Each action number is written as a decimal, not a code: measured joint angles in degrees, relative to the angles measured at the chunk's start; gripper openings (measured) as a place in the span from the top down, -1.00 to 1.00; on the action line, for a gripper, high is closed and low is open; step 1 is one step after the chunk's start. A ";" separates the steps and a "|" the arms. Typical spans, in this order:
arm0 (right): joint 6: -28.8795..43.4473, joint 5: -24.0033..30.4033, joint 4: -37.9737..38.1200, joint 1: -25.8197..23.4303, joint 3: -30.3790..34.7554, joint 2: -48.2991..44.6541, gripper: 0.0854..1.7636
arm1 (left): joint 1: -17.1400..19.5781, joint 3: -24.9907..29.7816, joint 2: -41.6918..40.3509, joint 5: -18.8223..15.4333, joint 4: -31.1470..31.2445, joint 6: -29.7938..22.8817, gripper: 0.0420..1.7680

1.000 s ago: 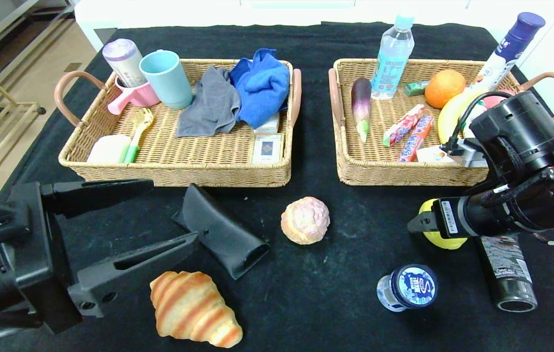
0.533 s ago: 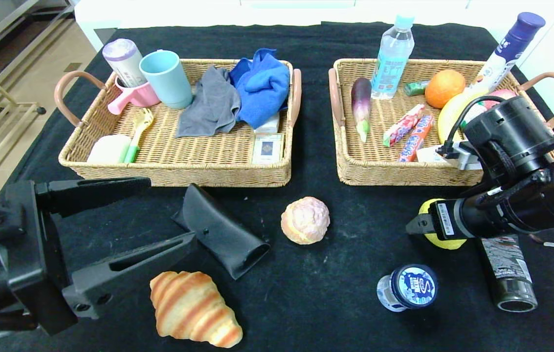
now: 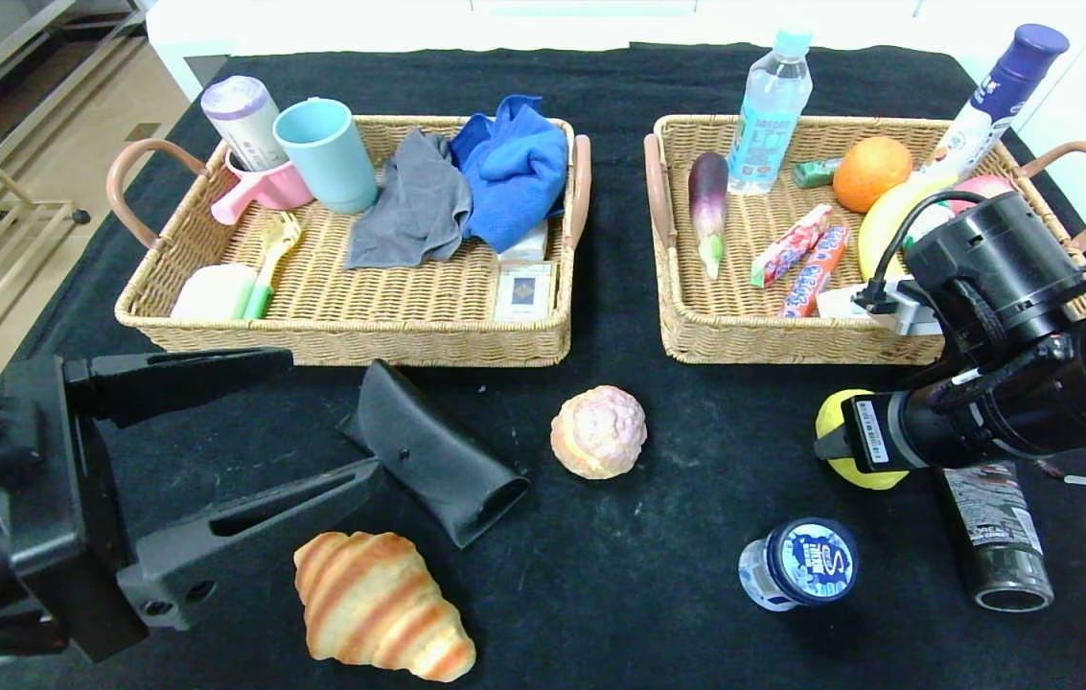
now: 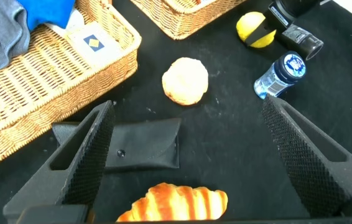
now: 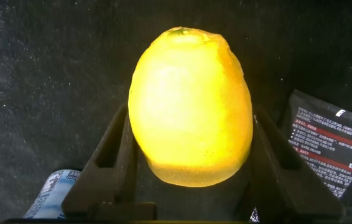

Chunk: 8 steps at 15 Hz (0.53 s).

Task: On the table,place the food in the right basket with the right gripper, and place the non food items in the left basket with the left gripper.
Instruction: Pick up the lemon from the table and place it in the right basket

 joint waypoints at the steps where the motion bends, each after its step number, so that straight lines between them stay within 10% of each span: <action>1: 0.00 0.00 0.02 0.00 0.00 0.01 -0.13 | 0.00 0.02 0.00 -0.02 0.00 0.00 -0.94; 8: 0.07 0.22 0.18 -0.02 0.09 -0.24 -0.13 | 0.00 0.05 0.00 0.00 -0.02 -0.02 -0.94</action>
